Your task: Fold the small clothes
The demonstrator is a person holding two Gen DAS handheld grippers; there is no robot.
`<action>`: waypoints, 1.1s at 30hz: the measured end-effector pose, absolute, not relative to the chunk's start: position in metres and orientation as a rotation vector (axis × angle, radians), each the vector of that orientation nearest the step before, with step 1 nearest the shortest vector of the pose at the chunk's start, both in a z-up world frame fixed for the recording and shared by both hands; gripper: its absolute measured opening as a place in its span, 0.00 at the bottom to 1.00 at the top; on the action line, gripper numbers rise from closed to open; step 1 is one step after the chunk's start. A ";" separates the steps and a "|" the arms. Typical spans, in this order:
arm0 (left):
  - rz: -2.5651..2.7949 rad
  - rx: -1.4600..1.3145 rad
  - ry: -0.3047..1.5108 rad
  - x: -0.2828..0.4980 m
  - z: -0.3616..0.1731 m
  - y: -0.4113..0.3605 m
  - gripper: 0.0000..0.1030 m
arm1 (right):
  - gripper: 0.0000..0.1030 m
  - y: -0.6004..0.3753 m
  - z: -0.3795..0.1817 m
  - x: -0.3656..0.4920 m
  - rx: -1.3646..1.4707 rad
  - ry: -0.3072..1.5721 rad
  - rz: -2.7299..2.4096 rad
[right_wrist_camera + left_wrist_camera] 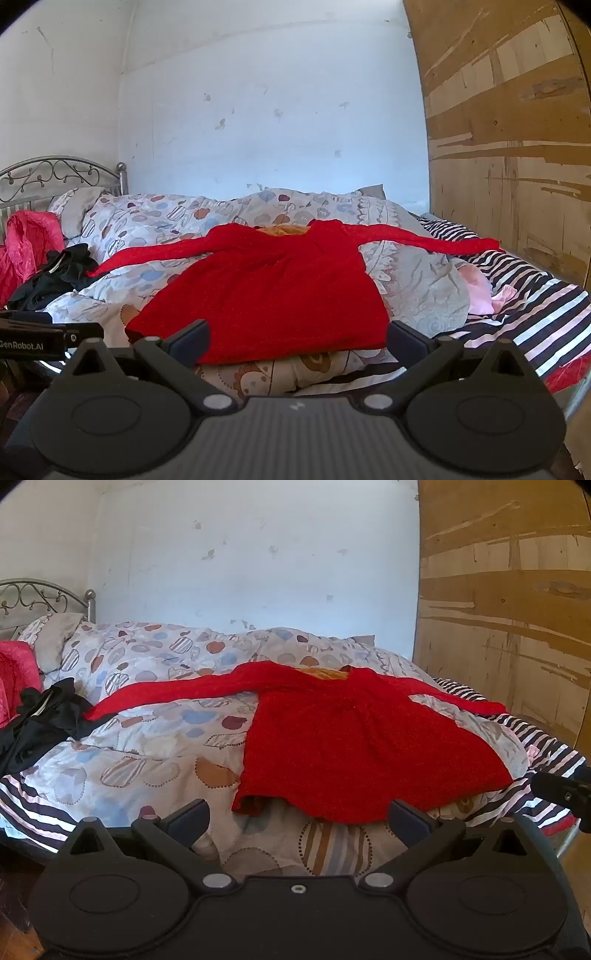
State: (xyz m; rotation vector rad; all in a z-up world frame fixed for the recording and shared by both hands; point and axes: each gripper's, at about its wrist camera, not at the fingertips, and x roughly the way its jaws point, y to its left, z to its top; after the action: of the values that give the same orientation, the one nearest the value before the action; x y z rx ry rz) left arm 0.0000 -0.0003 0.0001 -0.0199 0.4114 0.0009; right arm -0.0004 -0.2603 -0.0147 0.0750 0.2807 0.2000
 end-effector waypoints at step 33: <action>-0.001 -0.029 0.407 0.000 0.001 -0.001 0.99 | 1.00 -0.262 -0.017 0.001 0.077 0.286 0.192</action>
State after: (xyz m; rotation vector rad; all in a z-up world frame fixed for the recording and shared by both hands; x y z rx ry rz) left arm -0.0001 -0.0008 0.0006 -0.0295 0.4073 -0.0011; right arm 0.0006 -0.2617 -0.0175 0.0771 0.2863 0.1917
